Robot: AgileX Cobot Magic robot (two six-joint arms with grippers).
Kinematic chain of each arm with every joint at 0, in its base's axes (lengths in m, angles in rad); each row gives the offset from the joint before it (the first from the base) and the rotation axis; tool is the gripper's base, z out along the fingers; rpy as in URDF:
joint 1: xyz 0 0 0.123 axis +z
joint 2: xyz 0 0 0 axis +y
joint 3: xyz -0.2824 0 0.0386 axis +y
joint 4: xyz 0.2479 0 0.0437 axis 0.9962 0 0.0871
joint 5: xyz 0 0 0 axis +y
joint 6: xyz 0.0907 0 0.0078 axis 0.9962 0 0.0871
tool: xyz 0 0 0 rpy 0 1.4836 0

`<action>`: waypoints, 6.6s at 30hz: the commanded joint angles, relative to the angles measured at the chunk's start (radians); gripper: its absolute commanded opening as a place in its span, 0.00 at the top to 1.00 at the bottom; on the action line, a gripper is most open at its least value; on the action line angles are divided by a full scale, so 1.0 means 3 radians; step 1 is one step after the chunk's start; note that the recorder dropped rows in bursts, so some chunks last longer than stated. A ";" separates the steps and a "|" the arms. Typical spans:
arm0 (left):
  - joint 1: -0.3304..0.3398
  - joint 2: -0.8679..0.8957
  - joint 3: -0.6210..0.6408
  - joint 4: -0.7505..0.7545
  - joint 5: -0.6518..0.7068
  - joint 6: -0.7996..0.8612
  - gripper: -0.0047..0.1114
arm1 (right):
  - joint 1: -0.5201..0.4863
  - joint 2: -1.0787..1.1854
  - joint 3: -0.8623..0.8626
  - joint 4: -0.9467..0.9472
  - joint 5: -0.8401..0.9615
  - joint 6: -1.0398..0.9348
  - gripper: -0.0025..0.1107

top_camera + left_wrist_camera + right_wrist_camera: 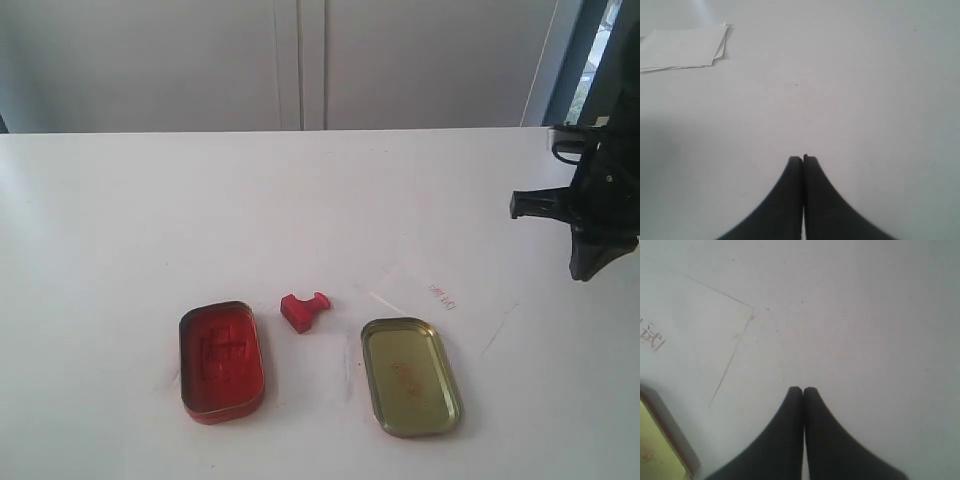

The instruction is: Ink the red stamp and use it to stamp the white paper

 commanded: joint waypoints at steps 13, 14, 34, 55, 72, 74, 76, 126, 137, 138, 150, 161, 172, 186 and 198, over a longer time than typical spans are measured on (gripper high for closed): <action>-0.0023 -0.0015 0.0023 -0.0006 0.0033 0.0002 0.96 | -0.0015 -0.0777 0.0828 -0.0067 -0.0356 -0.0299 0.98; -0.0023 -0.0015 0.0023 -0.0006 0.0033 0.0002 0.96 | -0.0015 -0.0835 0.0862 -0.0067 -0.0356 -0.0318 0.98; -0.0023 -0.0015 0.0023 -0.0006 0.0033 0.0002 0.96 | -0.0015 -0.2670 0.1713 -0.0067 -0.0890 -0.0297 0.98; -0.0023 -0.0015 0.0023 -0.0006 0.0033 0.0002 0.96 | -0.0015 -0.4556 0.2386 -0.0423 -0.1745 -0.0297 0.98; -0.0023 -0.0015 0.0023 -0.0006 0.0033 0.0002 0.96 | -0.0015 -0.4630 0.2386 -0.0416 -0.1740 -0.0297 0.98; -0.0023 -0.0015 0.0023 -0.0006 0.0033 0.0002 0.96 | -0.0021 -0.4700 0.2386 -0.0408 -0.1740 -0.0297 0.98; -0.0023 -0.0015 0.0023 -0.0006 0.0033 0.0002 0.96 | -0.0066 -0.4780 0.2386 -0.0408 -0.1740 -0.0297 0.98; -0.0023 -0.0015 0.0023 -0.0006 0.0033 0.0002 0.96 | -0.0790 -0.5444 0.2534 -0.0408 -0.1834 -0.0884 0.98; -0.0023 -0.0015 0.0023 -0.0006 0.0033 0.0002 0.96 | -0.0790 -0.5813 0.2739 -0.0159 -0.1886 -0.0884 0.98; -0.0023 -0.0015 0.0023 -0.0006 0.0033 0.0002 0.96 | -0.0790 -0.5850 0.2775 -0.0126 -0.1886 -0.0884 0.98; -0.0023 -0.0015 0.0023 -0.0006 0.0039 0.0002 0.96 | -0.0790 -0.6115 0.3401 -0.0095 -0.1933 -0.0884 0.98; -0.0023 -0.0015 0.0023 -0.0006 0.0039 0.0002 0.96 | -0.0790 -0.6115 0.3969 -0.0095 -0.2272 -0.0884 0.98; -0.0023 -0.0015 0.0023 -0.0006 0.0039 0.0002 0.96 | -0.0704 -0.6115 0.4240 -0.0095 -0.2379 -0.0884 0.98; -0.0023 -0.0015 0.0023 -0.0006 0.0039 0.0002 0.96 | -0.0564 -0.6115 0.4320 -0.0095 -0.2434 -0.0908 0.98; -0.0023 -0.0015 0.0023 -0.0006 0.0039 0.0002 0.96 | -0.0564 -0.6115 0.4467 -0.0095 -0.2597 -0.0908 0.98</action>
